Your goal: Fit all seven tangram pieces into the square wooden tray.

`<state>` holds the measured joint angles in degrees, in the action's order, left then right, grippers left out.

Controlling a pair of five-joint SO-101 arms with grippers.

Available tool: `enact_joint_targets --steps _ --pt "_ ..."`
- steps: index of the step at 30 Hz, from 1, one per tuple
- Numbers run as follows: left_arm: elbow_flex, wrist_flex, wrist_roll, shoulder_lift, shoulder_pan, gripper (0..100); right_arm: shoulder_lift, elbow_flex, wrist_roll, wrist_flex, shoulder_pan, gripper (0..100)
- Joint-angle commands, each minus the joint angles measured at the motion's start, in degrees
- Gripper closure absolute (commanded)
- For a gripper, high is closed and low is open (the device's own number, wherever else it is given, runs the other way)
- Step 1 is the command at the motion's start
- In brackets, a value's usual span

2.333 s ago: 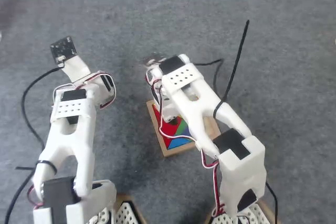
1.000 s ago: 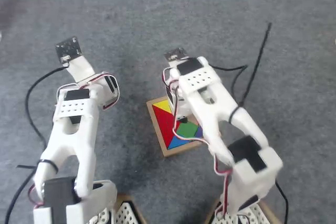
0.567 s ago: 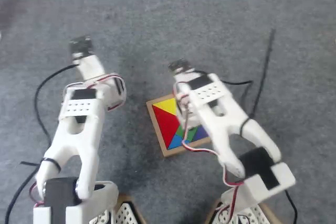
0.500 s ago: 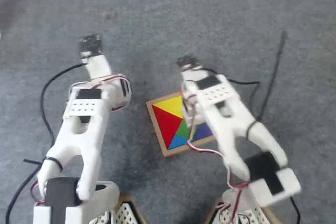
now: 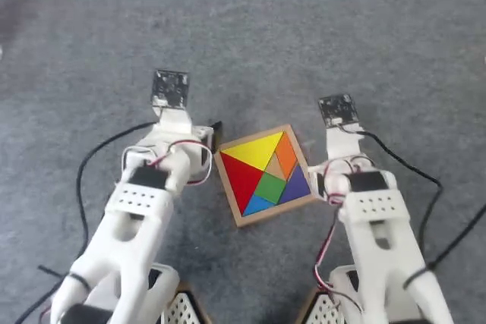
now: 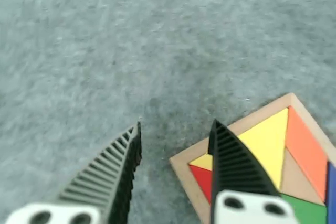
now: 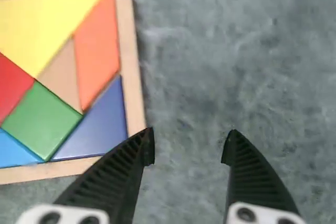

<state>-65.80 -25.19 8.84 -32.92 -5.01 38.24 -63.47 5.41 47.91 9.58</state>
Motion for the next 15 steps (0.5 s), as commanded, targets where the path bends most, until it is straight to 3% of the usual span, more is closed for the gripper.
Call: enact_joint_targets --steps 1,5,9,15 --pt "-2.7 6.3 -1.0 -3.0 -3.3 79 3.6 -0.4 0.8 -1.0 -1.1 79.0" --pt "-6.5 11.3 -5.3 -3.0 -8.1 80 5.3 -2.8 0.7 -2.7 -2.9 79.0" --pt "-12.4 20.7 -9.4 -3.0 -12.5 80 8.5 -9.6 1.1 -12.0 -4.5 79.0" --pt "-13.8 19.4 -9.5 -3.0 -8.5 80 14.6 -15.0 1.2 -13.8 -4.7 79.0"
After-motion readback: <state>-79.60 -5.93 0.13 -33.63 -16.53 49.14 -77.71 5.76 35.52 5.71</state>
